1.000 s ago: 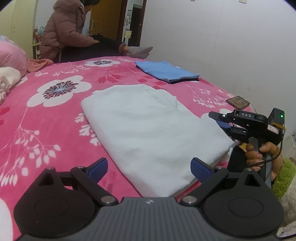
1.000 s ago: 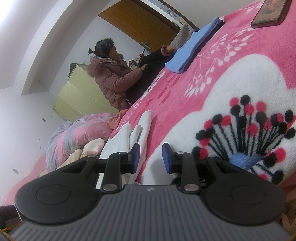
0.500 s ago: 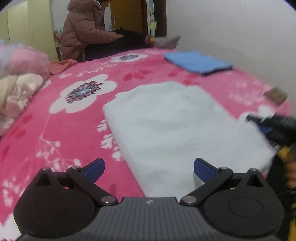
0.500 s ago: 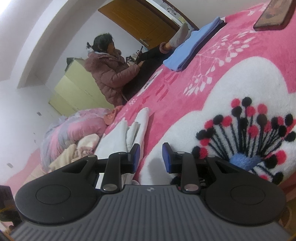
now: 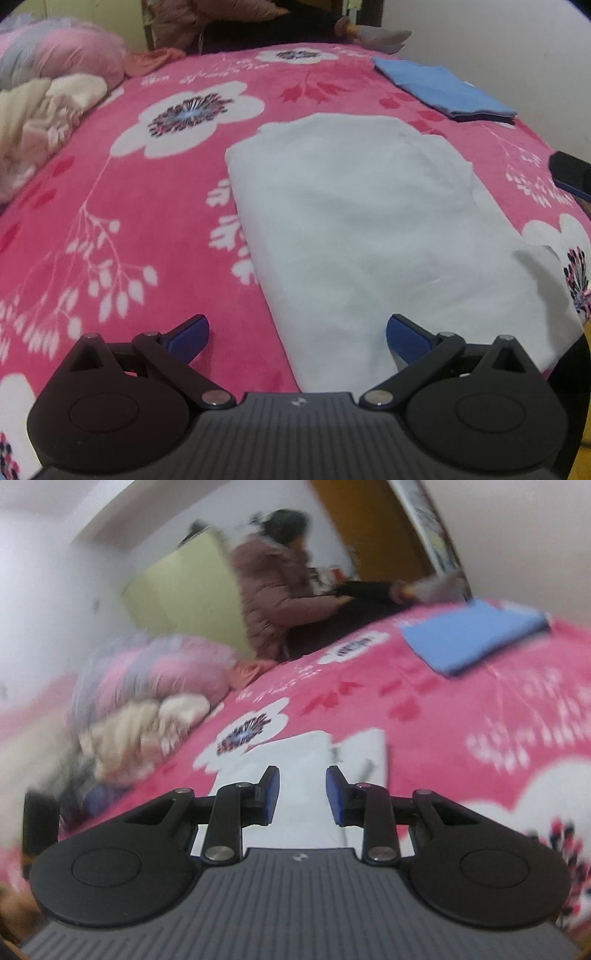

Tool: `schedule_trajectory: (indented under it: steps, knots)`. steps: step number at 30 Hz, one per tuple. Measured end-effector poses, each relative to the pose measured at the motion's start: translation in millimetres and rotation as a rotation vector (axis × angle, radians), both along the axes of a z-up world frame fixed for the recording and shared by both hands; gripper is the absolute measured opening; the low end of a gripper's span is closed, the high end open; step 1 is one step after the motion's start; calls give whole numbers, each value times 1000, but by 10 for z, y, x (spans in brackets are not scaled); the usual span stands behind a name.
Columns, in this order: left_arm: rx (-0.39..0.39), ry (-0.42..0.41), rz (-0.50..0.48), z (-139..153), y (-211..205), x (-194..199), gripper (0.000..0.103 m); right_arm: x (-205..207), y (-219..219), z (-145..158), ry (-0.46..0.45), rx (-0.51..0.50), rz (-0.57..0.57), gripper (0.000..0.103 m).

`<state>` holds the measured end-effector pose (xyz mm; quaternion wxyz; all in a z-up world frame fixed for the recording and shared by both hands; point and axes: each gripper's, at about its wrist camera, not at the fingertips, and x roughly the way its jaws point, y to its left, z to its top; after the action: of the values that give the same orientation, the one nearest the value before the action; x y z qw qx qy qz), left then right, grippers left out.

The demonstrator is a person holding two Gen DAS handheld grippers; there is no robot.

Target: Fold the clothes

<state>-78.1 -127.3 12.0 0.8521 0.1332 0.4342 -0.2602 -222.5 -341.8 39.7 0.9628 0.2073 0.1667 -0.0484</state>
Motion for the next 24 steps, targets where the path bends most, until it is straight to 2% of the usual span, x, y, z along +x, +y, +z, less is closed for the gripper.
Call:
schedule_trajectory:
  steps: [7,12,16,24]
  knots:
    - [11,-1,13,-11,-25,-14,103,236,332,-67,101,-168,66,25]
    - [23,-10,17,-10,-41,-40,103,320,400,-237,186,-244,60,24]
    - [32,-19,18,-5,-53,-56,103,350,374,-390,237,-258,35,24]
    - [45,-27,20,-13,-72,-63,103,346,358,-537,229,-235,19,24]
